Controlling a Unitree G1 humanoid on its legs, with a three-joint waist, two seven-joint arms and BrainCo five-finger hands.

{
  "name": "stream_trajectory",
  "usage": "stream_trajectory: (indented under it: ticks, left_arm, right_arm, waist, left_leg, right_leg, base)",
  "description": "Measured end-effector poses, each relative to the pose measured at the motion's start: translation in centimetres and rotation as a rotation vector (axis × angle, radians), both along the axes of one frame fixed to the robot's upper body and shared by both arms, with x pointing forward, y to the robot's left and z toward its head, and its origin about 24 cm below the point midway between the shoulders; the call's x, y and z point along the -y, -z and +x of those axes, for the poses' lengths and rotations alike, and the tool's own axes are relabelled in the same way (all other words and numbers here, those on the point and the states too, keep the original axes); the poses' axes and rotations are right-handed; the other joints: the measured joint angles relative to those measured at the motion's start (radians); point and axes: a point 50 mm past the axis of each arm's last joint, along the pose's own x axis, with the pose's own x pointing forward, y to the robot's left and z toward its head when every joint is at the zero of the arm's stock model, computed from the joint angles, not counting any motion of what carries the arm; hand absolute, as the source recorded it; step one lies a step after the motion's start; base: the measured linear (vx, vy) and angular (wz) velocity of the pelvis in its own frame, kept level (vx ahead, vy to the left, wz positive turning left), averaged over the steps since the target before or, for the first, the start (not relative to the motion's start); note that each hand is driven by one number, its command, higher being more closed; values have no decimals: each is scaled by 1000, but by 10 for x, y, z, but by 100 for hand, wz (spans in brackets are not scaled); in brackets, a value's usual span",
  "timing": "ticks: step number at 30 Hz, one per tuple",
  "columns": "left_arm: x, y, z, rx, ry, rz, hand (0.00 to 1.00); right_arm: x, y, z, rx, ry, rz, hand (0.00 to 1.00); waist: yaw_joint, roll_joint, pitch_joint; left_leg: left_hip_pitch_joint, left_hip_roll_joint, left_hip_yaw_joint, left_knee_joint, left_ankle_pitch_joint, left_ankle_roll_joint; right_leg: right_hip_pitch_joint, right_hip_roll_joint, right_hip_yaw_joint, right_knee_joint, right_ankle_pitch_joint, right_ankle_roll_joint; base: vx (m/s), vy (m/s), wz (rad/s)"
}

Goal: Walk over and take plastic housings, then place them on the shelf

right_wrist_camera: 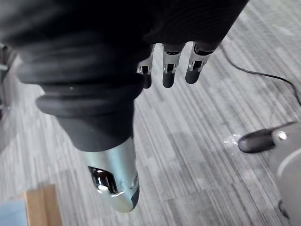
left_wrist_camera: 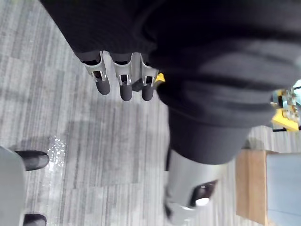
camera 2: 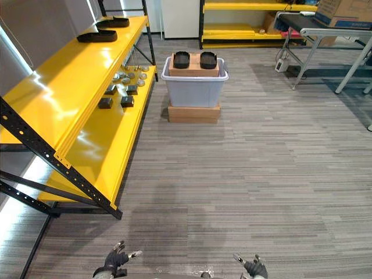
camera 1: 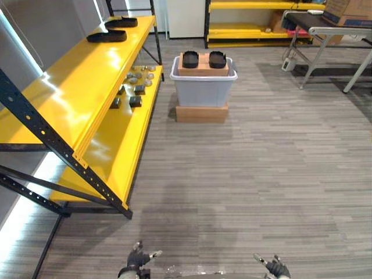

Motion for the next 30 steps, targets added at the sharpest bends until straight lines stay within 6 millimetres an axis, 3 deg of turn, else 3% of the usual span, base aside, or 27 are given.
stream_trajectory:
  ticks: [5,15,19,20,21,23,25,28,29,30]
  left_arm:
    - [-5,-9,10,53,69,45,0]
    - [-4,-15,17,101,38,31,0]
    - [-9,-21,23,146,-24,28,0]
    - [-11,-25,26,168,-49,26,0]
    - [-13,-28,28,193,-90,14,0]
    - [-17,-28,27,198,-133,14,0]
    - [-19,-29,28,205,-147,10,0]
    - [-24,-29,25,195,-160,31,0]
    - [-24,-32,31,214,-158,31,0]
    - [-24,-32,33,218,-157,31,0]
  right_arm:
    - [8,-10,13,27,-125,-77,0]
    - [8,-17,25,75,-125,-87,0]
    - [15,-23,33,118,-61,-92,0]
    - [18,-26,39,139,-37,-90,0]
    - [19,-30,47,165,-11,-94,0]
    - [17,-31,50,171,-5,-82,0]
    - [15,-29,47,162,1,-72,0]
    - [15,-26,42,151,19,-59,0]
    - [16,-29,48,164,6,-66,0]
    - [16,-30,49,168,2,-69,0]
  waist:
    - [-1,10,11]
    - [-3,16,14]
    - [-3,30,22]
    - [0,39,26]
    - [1,54,37]
    - [2,52,46]
    - [-2,41,72]
    - [-13,34,84]
    - [-28,54,101]
    - [-30,60,104]
  left_leg:
    - [22,0,3,-5,-14,-23]
    - [21,6,28,16,-41,-62]
    - [-9,10,60,85,-90,-36]
    - [-28,13,77,110,-118,-20]
    - [-42,22,106,137,-157,7]
    - [-31,19,132,143,-188,29]
    - [19,7,123,147,-216,37]
    - [89,9,117,145,-256,29]
    - [117,54,105,134,-261,20]
    - [122,63,103,131,-261,16]
  right_leg:
    - [28,-2,-3,-17,-6,16]
    - [32,-2,-1,-15,-24,44]
    - [17,-4,9,3,-42,54]
    - [-24,-5,17,60,-78,47]
    - [-100,-5,22,199,-140,69]
    - [-216,-28,-7,447,-199,109]
    - [-322,-86,-85,719,-221,112]
    - [-408,-144,-174,752,-268,77]
    - [-460,-127,-219,662,-255,59]
    - [-471,-118,-227,638,-246,52]
  base:
    - [93,10,1]
    - [62,-18,-4]
    - [48,-15,-18]
    - [36,-1,-46]
    - [29,10,-46]
    - [27,47,-37]
    - [134,61,-5]
    - [284,23,10]
    - [371,-26,23]
    - [416,-73,35]
